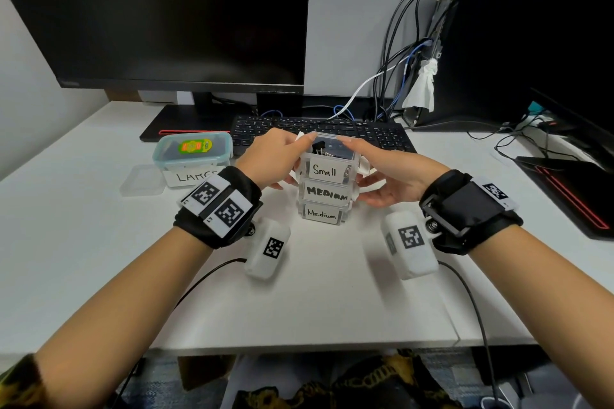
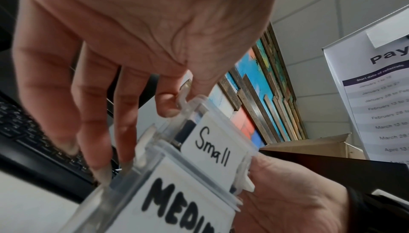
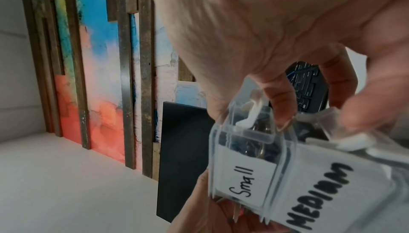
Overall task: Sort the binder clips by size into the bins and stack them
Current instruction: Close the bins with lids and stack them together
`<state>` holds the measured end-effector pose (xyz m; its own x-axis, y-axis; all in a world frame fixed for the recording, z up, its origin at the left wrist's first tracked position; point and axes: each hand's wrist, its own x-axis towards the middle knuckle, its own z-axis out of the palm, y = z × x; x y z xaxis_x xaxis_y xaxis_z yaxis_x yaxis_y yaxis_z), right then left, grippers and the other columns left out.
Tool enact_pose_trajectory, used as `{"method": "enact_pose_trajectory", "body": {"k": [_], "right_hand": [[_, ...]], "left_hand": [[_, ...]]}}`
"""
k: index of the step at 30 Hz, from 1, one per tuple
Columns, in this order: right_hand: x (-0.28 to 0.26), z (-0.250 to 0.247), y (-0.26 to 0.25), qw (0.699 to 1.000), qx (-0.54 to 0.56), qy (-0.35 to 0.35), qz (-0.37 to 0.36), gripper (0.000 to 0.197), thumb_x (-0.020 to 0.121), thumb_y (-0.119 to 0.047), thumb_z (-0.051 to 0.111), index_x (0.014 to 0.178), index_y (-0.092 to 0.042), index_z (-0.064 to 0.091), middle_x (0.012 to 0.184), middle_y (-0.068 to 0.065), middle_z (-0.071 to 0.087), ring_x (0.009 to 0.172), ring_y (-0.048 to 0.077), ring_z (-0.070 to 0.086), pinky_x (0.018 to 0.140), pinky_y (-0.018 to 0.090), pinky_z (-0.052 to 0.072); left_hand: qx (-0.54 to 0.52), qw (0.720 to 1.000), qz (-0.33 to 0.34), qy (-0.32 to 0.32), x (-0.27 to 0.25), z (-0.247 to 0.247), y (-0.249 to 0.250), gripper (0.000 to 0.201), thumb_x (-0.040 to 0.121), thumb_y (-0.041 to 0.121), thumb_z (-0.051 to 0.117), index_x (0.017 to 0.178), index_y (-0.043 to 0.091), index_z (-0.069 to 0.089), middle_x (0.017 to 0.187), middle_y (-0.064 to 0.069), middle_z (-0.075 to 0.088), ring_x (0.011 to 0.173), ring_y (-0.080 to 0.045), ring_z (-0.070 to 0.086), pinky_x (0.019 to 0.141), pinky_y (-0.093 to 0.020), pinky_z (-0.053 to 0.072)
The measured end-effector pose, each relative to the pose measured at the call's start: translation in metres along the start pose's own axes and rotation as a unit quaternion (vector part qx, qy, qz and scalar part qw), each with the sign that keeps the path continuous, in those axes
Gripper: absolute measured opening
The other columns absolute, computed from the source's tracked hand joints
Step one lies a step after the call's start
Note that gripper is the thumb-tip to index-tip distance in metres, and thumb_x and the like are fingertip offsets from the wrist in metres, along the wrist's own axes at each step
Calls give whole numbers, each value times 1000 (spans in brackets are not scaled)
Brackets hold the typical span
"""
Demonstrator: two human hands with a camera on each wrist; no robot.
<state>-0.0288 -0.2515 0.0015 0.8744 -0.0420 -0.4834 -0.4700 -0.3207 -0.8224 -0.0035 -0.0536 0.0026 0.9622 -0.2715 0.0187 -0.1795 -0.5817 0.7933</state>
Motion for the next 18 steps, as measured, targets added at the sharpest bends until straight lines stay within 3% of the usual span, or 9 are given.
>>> {"method": "enact_pose_trajectory", "body": {"k": [4, 6, 9, 11, 13, 18], "right_hand": [[-2, -3, -1, 998, -60, 18, -17, 67, 76, -81, 48, 97, -20, 68, 88, 2, 64, 79, 20, 67, 61, 27, 54], [-2, -4, -1, 998, -64, 16, -20, 68, 76, -80, 49, 99, -19, 69, 89, 3, 64, 83, 22, 68, 67, 31, 57], [-2, -2, -2, 999, -40, 7, -19, 69, 79, -76, 52, 112, -18, 68, 102, 8, 61, 85, 26, 71, 64, 32, 60], [-2, 0, -3, 999, -31, 7, -20, 69, 78, -75, 54, 114, -19, 68, 118, 12, 60, 89, 27, 72, 60, 28, 57], [-2, 0, -3, 999, -35, 8, -21, 72, 74, -78, 55, 113, -20, 69, 124, 13, 59, 88, 26, 71, 58, 26, 56], [-2, -1, -7, 998, -50, 17, -19, 59, 81, -72, 53, 102, -18, 66, 83, 2, 55, 66, 15, 51, 50, 21, 47]], "left_hand": [[5, 1000, 3, 5, 1, 2, -1, 51, 97, 54, 37, 92, 13, 67, 92, -6, 73, 76, -20, 73, 67, -35, 57], [5, 1000, 6, 8, 1, 2, -1, 51, 97, 54, 37, 91, 13, 67, 91, -5, 73, 76, -20, 73, 69, -37, 58], [7, 1000, 6, 12, 1, 3, -1, 52, 97, 55, 37, 91, 13, 68, 89, -4, 74, 75, -19, 73, 70, -38, 58], [12, 1000, 10, 16, 1, 3, -1, 53, 97, 54, 37, 91, 11, 68, 89, -4, 74, 75, -19, 73, 70, -37, 58], [20, 1000, 14, 19, 1, 4, -1, 54, 97, 54, 37, 92, 10, 68, 89, -5, 74, 76, -20, 73, 70, -38, 59], [31, 999, 17, 24, 2, 4, -2, 56, 97, 54, 37, 95, 7, 68, 90, -8, 73, 76, -21, 72, 72, -40, 61]]}}
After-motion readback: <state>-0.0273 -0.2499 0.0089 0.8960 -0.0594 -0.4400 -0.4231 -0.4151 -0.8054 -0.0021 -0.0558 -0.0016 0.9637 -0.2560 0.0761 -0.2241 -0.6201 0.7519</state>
